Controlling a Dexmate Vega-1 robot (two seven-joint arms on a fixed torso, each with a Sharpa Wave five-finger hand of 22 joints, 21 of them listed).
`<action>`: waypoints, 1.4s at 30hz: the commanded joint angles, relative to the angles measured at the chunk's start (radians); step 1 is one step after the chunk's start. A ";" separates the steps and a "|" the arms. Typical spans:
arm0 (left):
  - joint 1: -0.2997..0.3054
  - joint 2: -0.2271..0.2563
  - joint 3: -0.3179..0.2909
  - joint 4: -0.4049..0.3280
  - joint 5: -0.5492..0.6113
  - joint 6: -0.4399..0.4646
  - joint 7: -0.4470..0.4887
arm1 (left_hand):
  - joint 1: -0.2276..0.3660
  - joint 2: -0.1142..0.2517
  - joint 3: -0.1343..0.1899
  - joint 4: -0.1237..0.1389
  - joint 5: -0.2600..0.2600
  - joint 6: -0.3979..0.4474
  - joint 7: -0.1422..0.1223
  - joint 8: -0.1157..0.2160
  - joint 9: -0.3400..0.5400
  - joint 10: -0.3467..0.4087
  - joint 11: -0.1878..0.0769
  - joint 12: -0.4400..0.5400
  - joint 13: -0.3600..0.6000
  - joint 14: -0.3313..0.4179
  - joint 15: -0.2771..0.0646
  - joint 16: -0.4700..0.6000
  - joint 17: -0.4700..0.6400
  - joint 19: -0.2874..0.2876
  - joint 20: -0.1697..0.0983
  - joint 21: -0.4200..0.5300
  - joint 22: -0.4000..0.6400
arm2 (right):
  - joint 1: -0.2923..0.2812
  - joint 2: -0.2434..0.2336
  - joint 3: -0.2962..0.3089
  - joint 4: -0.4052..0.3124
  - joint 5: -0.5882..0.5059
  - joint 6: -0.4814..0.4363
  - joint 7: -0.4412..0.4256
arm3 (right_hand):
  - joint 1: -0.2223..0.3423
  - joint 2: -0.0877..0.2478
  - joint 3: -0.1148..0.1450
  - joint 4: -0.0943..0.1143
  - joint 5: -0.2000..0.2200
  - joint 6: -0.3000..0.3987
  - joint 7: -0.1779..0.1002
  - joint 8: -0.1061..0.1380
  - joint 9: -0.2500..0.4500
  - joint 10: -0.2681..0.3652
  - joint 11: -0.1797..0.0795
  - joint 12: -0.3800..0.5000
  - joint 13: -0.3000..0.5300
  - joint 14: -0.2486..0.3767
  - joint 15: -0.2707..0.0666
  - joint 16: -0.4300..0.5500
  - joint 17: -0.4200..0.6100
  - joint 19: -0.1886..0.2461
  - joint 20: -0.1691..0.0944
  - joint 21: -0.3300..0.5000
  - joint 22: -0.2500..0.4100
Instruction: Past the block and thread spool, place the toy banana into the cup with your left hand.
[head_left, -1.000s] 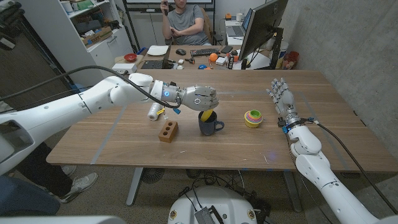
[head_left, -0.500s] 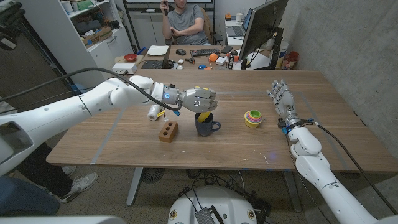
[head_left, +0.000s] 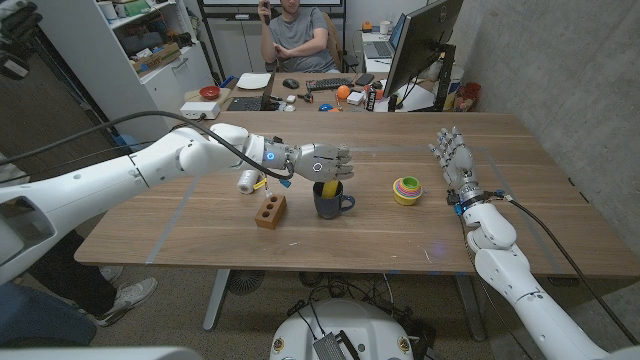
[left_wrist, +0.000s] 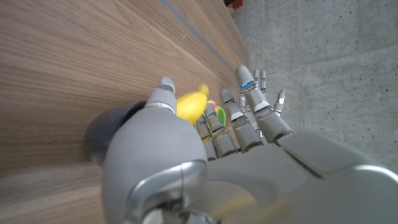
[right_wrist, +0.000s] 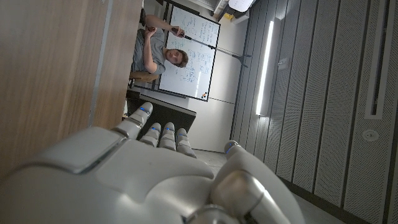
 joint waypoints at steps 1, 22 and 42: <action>0.003 0.009 0.011 0.010 0.045 0.041 0.035 | -0.010 -0.026 -0.032 0.004 0.015 -0.069 -0.014 0.007 0.001 -0.102 0.028 -0.007 -0.008 -0.158 -0.021 -0.012 -0.011 -0.155 0.063 -0.087 -0.001 | 0.016 0.006 -0.004 0.016 -0.007 -0.004 0.001 | 0.011 0.006 -0.002 -0.001 0.006 0.007 0.004 0.002 0.004 0.006 0.000 0.003 0.002 0.007 -0.002 0.004 0.000 0.005 -0.017 0.005 0.002; 0.061 0.014 -0.062 0.023 -0.058 0.127 0.088 | -0.129 -0.076 -0.162 0.069 0.125 -0.222 0.018 0.021 -0.001 -0.340 0.097 0.006 -0.033 -0.406 0.114 0.004 -0.027 -0.303 0.128 -0.238 0.000 | 0.010 0.000 -0.007 -0.005 -0.018 -0.023 -0.009 | 0.012 0.006 -0.003 -0.001 0.007 0.008 0.004 0.002 0.004 0.006 -0.001 0.002 0.002 0.007 -0.003 0.003 0.000 0.004 -0.017 0.005 0.002; 0.095 0.022 -0.139 -0.021 -0.170 0.097 0.051 | -0.145 -0.061 -0.175 0.085 0.147 -0.200 0.005 0.025 -0.001 -0.325 0.086 0.016 -0.036 -0.387 0.098 0.013 -0.027 -0.284 0.127 -0.245 0.002 | 0.011 -0.001 -0.006 -0.004 -0.017 -0.019 -0.004 | 0.012 0.006 -0.004 -0.001 0.007 0.009 0.005 0.002 0.004 0.007 0.000 0.003 0.002 0.007 -0.002 0.003 0.000 -0.002 -0.021 0.003 0.002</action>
